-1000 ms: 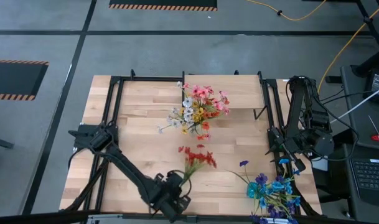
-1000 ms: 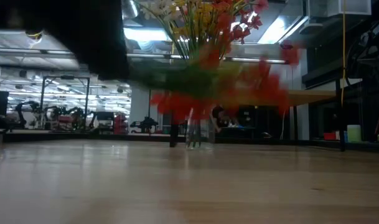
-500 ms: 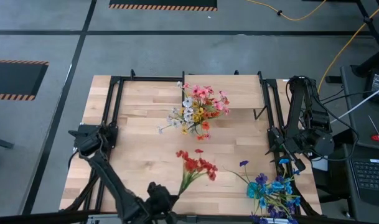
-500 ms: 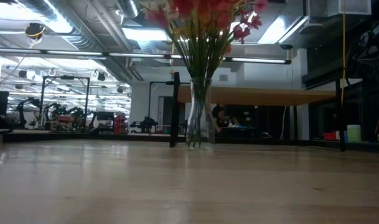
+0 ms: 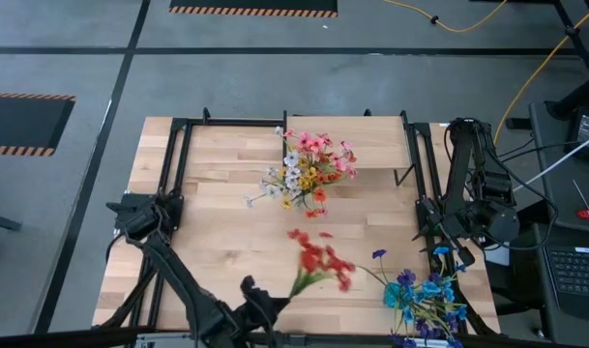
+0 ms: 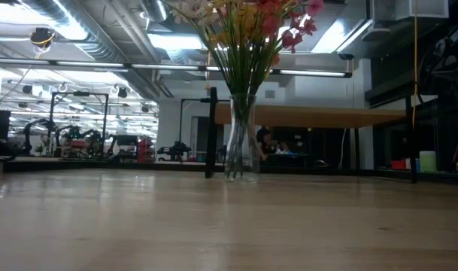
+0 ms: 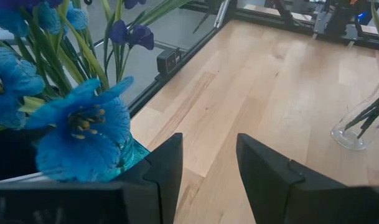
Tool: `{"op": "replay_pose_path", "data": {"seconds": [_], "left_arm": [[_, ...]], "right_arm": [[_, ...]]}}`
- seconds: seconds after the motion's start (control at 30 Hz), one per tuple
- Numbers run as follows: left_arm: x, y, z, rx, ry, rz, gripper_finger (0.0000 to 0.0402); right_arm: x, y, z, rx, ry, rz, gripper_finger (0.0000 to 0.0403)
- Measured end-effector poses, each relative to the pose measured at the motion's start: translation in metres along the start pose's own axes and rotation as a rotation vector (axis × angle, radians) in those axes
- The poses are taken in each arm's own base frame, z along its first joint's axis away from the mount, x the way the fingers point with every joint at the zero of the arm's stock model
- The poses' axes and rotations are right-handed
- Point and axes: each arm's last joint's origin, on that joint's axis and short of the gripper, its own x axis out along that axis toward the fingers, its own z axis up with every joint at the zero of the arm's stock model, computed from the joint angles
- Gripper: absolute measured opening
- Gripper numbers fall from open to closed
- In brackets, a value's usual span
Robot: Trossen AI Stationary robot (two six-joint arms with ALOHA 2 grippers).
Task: Pick and place flowers into a vace then onto a shelf
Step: Put the red flowers into the blue vase
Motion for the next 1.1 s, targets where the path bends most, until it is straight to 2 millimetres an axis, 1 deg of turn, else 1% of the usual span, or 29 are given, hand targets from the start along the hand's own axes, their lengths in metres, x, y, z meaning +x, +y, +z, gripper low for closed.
{"op": "replay_pose_path", "data": {"seconds": [0.1,0.17,0.27,0.33,0.47,0.63,0.73,0.9,1.1], "left_arm": [[0.007,-0.006,0.014,0.100,-0.014,-0.039,0.0003],[0.009,-0.007,0.028,0.154,-0.040,-0.052,0.0003],[0.011,-0.003,0.048,0.215,-0.075,-0.033,0.0003],[0.014,0.000,0.058,0.259,-0.095,-0.011,0.0003],[0.028,0.006,0.068,0.314,-0.108,0.035,0.0003],[0.049,0.014,0.083,0.313,-0.094,0.063,0.0003],[0.060,0.012,0.094,0.330,-0.110,0.029,0.0003],[0.073,0.005,0.116,0.415,-0.167,-0.075,0.0003],[0.099,0.015,0.143,0.447,-0.205,-0.110,0.0003]], "right_arm": [[0.000,0.000,0.000,0.000,0.000,0.000,0.0152],[0.000,0.000,0.000,0.000,-0.001,0.000,0.0152],[0.000,0.000,0.000,-0.001,-0.001,0.000,0.0152],[0.000,0.000,0.000,-0.001,0.000,0.001,0.0152],[0.000,0.000,0.000,-0.004,0.000,0.000,0.0152],[0.000,0.000,0.000,-0.004,-0.003,-0.004,0.0151],[0.000,0.000,0.000,-0.004,-0.003,-0.004,0.0151],[0.000,0.000,0.000,-0.004,-0.004,-0.005,0.0152],[0.000,0.000,0.000,-0.004,-0.004,-0.006,0.0152]]}}
